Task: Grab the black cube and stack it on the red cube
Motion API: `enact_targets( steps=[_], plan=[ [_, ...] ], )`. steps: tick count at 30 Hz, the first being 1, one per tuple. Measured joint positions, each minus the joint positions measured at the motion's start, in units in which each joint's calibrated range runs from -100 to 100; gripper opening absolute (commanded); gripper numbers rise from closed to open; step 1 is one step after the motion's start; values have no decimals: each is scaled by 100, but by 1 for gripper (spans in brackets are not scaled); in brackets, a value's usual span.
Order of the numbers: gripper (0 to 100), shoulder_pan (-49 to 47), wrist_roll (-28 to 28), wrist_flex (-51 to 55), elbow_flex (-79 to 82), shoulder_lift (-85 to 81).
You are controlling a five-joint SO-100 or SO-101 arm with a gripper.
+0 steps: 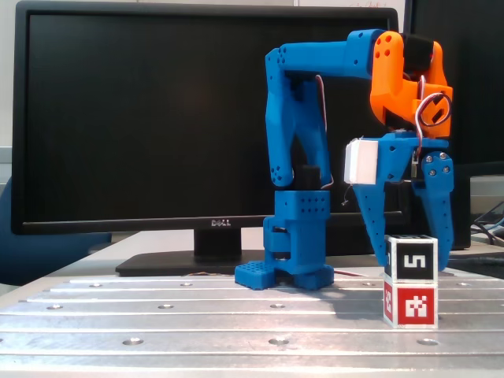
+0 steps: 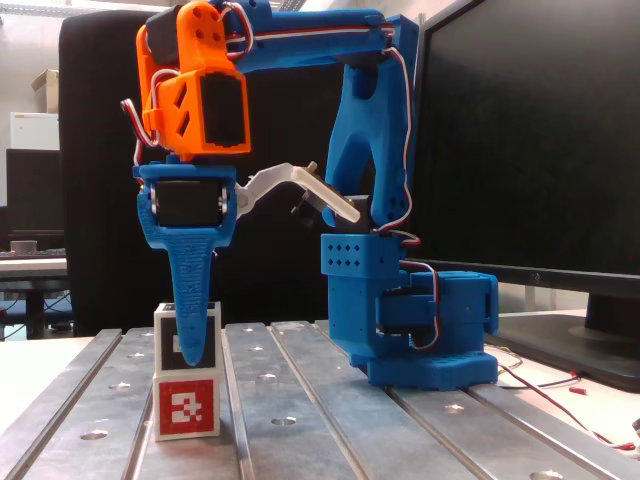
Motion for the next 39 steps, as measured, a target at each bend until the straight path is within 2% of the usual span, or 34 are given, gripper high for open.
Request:
enact_targets(
  steps=[19,30,39],
  plan=[
    [30,81,0,69,-82,0],
    [30,81,0,1135,-1377,0],
    [30,1126,0,1719,-2400,0]
  ],
)
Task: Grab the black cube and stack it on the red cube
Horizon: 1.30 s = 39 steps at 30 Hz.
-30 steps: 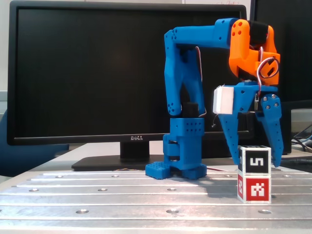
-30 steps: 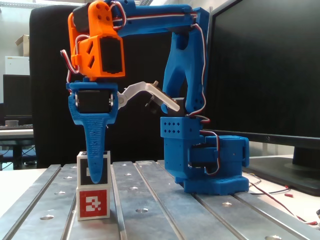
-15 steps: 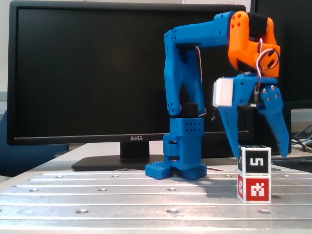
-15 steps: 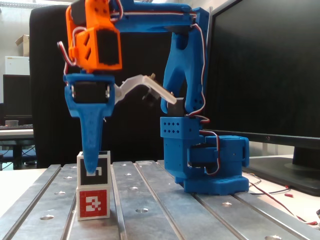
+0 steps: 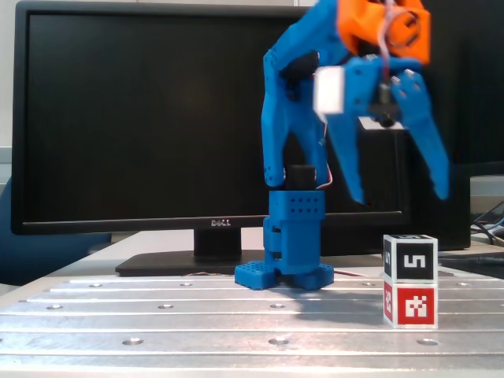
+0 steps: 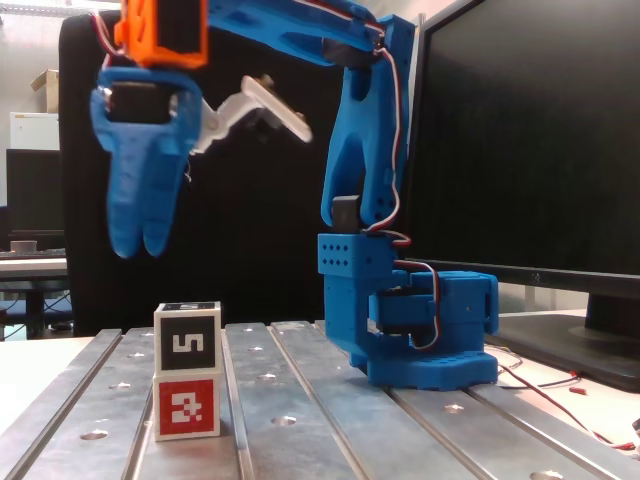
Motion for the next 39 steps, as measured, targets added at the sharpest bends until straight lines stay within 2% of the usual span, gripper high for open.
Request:
enact_targets(
  steps=[10,12,17,24,32,39],
  plan=[
    [30,1407,-105,-155,-181,17],
    [30,1519,-383,-438,-18,17],
    [30,1800,-1574,-1092,525,17],
    [30,1830,-2440,-2003,1413,17],
    [13,1800,-2734,-3369,3043,-1040],
    [2,1800,-3054,-4572,4746,-2342]
  ],
)
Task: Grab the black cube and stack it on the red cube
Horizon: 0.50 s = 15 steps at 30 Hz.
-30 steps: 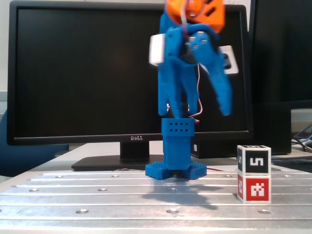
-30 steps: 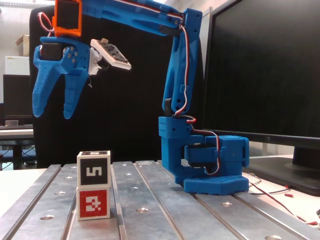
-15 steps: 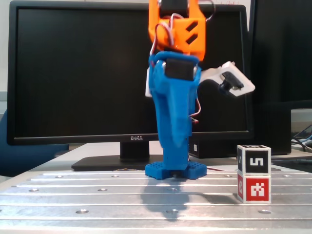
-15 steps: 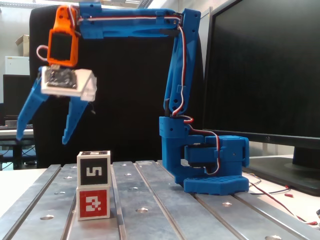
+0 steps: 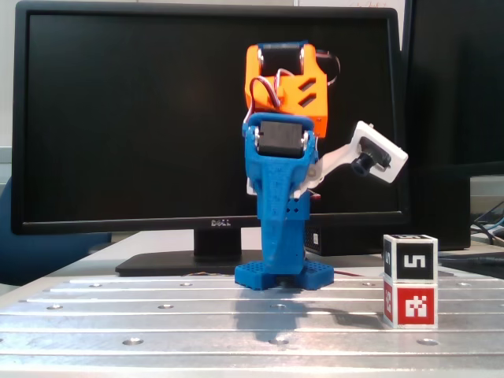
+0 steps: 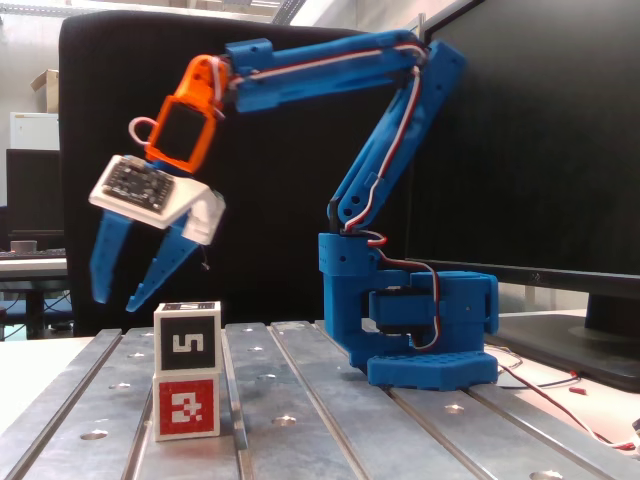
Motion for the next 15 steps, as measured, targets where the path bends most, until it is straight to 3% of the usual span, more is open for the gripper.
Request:
enact_targets(
  steps=[15],
  plan=[
    [1,222,-283,-318,1984,-2605]
  ],
)
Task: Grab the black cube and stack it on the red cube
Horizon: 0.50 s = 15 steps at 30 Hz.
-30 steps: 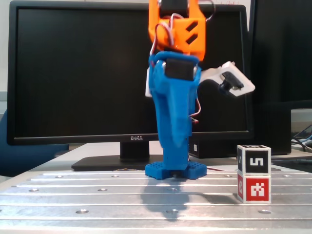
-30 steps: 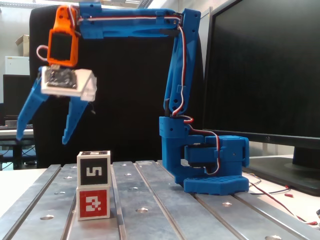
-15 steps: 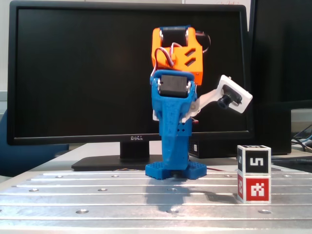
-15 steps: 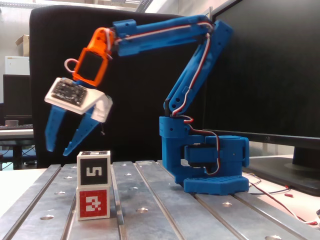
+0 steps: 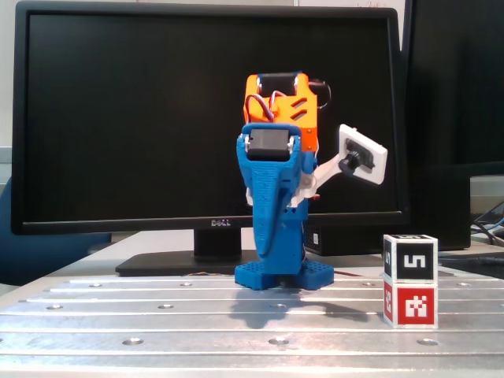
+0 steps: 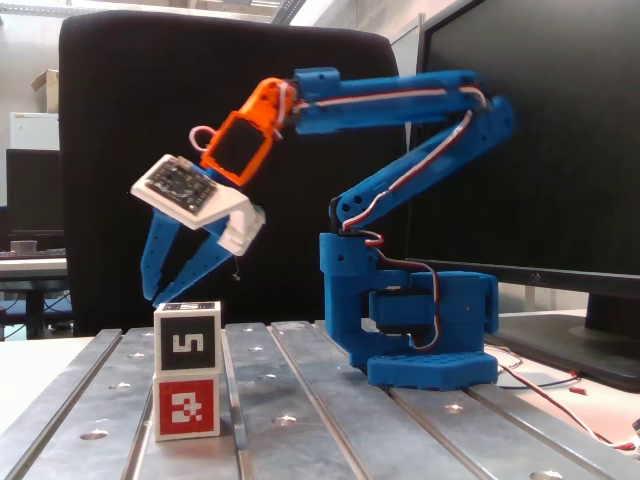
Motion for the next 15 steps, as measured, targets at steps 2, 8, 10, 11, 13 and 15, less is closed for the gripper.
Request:
enact_targets(
  steps=[2,8,10,11,13,15],
  plan=[
    [1,59,0,0,308,-482],
    [1,81,0,34,1159,-1928],
    [1,81,0,112,1413,-2368],
    [1,81,0,163,1522,-2571],
    [1,81,0,275,1721,-2951],
    [1,81,0,413,1866,-3290]
  ],
)
